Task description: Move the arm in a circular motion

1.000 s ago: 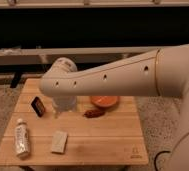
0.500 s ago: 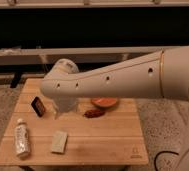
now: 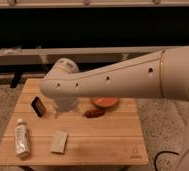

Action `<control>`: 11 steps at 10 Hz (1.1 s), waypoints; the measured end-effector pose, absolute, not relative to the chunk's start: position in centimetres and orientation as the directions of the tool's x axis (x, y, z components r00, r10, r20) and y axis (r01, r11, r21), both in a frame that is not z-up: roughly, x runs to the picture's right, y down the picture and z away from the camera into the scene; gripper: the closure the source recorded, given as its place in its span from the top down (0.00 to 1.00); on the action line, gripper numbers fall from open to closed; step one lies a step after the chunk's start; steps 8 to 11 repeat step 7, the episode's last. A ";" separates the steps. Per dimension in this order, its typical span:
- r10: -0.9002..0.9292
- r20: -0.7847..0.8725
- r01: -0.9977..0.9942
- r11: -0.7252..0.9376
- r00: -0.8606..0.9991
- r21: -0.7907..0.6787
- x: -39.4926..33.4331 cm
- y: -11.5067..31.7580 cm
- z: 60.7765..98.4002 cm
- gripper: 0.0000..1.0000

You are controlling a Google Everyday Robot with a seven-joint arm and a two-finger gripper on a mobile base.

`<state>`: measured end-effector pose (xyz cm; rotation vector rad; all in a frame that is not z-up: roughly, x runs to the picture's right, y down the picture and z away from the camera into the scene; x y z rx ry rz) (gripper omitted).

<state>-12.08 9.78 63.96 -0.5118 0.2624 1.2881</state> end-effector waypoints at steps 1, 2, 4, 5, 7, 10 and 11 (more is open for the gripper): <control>0.845 -0.460 -0.958 0.190 0.272 -0.216 -12.0 9.7 64.0 0.65; 0.846 -0.458 -0.957 0.193 0.274 -0.216 -12.0 9.7 64.0 0.65; 0.847 -0.455 -0.957 0.195 0.275 -0.217 -11.9 9.6 64.0 0.65; 0.848 -0.451 -0.956 0.198 0.279 -0.218 -11.9 9.6 64.0 0.65; 0.848 -0.447 -0.954 0.203 0.283 -0.220 -11.9 9.5 64.1 0.65; 0.848 -0.447 -0.954 0.203 0.283 -0.220 -11.9 9.5 64.1 0.65; 0.848 -0.447 -0.954 0.203 0.283 -0.220 -11.9 9.5 64.1 0.65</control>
